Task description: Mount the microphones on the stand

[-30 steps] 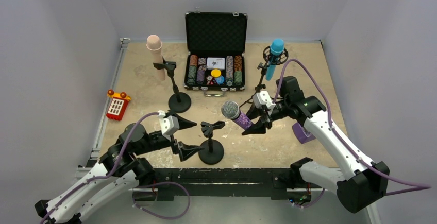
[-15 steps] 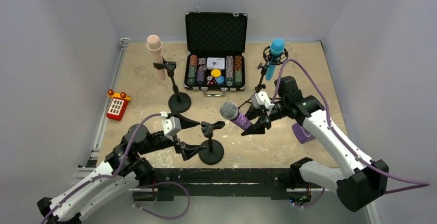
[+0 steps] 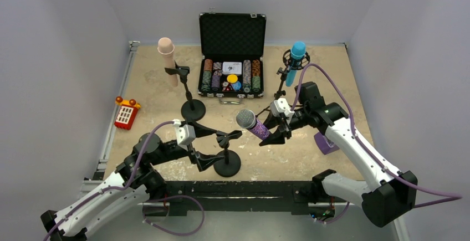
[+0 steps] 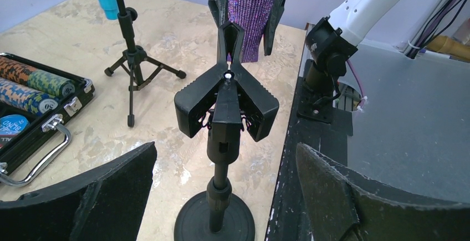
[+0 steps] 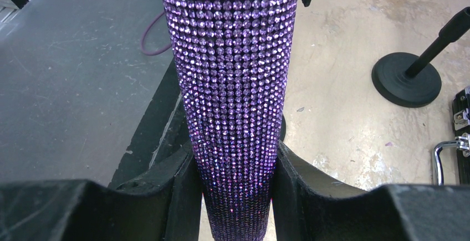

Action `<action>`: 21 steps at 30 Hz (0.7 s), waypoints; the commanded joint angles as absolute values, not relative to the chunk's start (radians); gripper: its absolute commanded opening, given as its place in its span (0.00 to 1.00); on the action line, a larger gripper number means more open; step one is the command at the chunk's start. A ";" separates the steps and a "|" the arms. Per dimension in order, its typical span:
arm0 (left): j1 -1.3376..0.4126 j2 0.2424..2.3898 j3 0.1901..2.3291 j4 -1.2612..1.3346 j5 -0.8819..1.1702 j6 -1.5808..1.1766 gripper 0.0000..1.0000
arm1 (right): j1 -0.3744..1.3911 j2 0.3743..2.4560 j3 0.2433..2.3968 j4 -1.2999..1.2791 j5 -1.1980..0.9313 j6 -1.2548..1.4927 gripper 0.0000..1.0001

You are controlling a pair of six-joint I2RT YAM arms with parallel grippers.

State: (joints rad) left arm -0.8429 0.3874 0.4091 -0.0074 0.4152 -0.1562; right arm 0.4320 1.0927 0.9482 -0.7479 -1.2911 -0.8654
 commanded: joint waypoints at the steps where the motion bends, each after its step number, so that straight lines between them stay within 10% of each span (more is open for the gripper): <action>1: -0.839 0.394 0.408 0.048 0.431 -0.158 0.99 | 0.438 1.089 0.988 -0.727 -1.312 -0.879 0.00; 21: -0.839 0.395 0.497 -0.139 0.408 -0.072 0.99 | 0.439 1.082 0.979 -0.715 -1.319 -0.868 0.00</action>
